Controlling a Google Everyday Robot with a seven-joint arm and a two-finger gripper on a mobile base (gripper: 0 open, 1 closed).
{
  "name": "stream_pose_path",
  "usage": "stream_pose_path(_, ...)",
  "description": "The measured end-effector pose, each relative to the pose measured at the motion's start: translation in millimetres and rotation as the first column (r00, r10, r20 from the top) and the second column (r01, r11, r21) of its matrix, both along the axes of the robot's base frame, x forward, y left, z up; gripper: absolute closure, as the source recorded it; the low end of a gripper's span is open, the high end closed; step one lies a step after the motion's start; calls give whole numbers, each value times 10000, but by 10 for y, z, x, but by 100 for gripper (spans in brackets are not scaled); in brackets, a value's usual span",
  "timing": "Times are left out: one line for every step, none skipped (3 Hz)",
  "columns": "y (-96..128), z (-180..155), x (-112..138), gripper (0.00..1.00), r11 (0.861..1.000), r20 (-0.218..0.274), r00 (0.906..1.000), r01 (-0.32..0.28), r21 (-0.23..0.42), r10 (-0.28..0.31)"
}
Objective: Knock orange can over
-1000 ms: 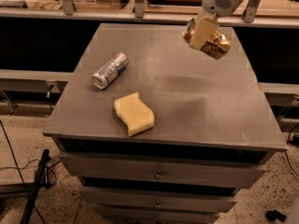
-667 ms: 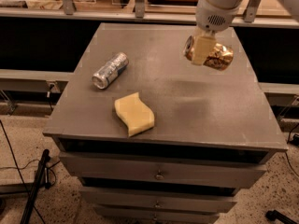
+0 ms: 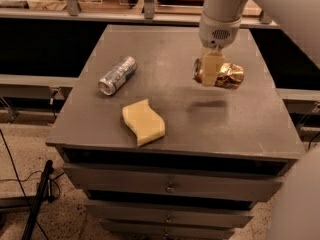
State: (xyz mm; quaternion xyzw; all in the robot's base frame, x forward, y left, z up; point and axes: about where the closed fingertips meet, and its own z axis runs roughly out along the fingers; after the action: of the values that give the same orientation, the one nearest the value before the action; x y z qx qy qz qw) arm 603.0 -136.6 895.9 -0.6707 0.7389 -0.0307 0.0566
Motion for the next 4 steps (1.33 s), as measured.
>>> stream_pose_path(59, -129, -8, 66, 9999, -748, 9971, -155, 55, 159)
stream_pose_path(82, -231, -15, 43, 9999, -987, 9950, -144, 27, 146)
stream_pose_path(64, -300, -65, 20, 10000, -877, 9961, -40, -64, 34)
stream_pose_path(75, -341, -53, 0, 10000, -696, 9976, -17, -45, 13)
